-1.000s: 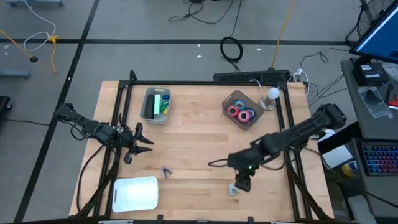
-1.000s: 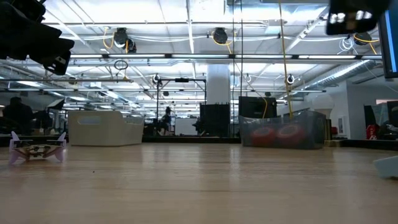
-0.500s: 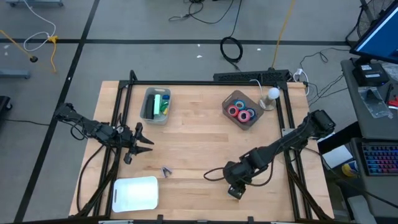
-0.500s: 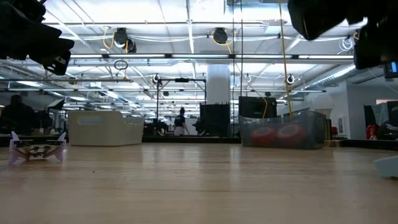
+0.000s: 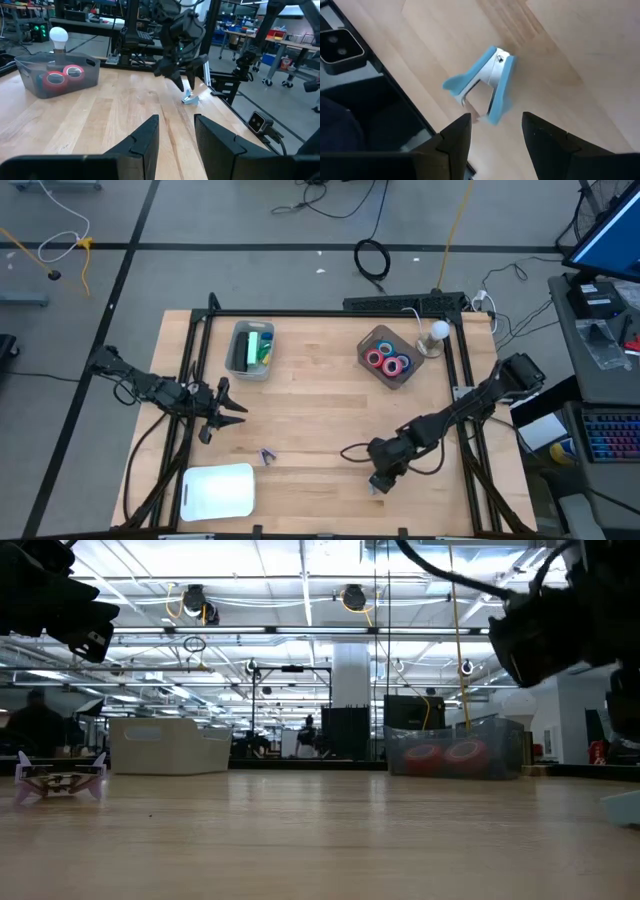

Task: Pick and place Stapler, Stapler remover, tape
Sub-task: Put the light blue staple remover into the white bin

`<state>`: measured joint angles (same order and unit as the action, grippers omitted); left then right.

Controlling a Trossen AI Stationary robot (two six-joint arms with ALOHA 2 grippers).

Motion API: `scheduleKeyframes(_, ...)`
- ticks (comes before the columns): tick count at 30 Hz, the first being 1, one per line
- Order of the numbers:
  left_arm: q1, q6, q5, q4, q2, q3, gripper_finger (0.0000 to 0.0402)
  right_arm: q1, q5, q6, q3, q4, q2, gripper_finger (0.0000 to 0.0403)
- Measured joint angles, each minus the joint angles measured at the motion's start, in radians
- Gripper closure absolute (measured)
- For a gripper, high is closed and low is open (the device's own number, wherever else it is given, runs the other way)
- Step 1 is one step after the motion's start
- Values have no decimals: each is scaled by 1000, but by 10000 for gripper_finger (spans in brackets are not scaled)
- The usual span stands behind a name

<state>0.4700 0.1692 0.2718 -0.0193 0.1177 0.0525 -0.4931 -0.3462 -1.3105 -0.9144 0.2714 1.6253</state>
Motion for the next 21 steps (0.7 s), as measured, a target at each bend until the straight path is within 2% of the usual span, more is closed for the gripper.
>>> scheduleKeyframes(5, 0, 26, 0, 0, 0, 0, 275, -1, 0, -65, 86, -150, 0, 234)
scheduleKeyframes(12, 0, 50, 0, 0, 0, 0, 275, 0, 0, -68, 110, -172, 0, 236)
scheduleKeyframes(21, 0, 49, 0, 0, 0, 0, 275, 0, 0, -65, 110, -196, 0, 293)
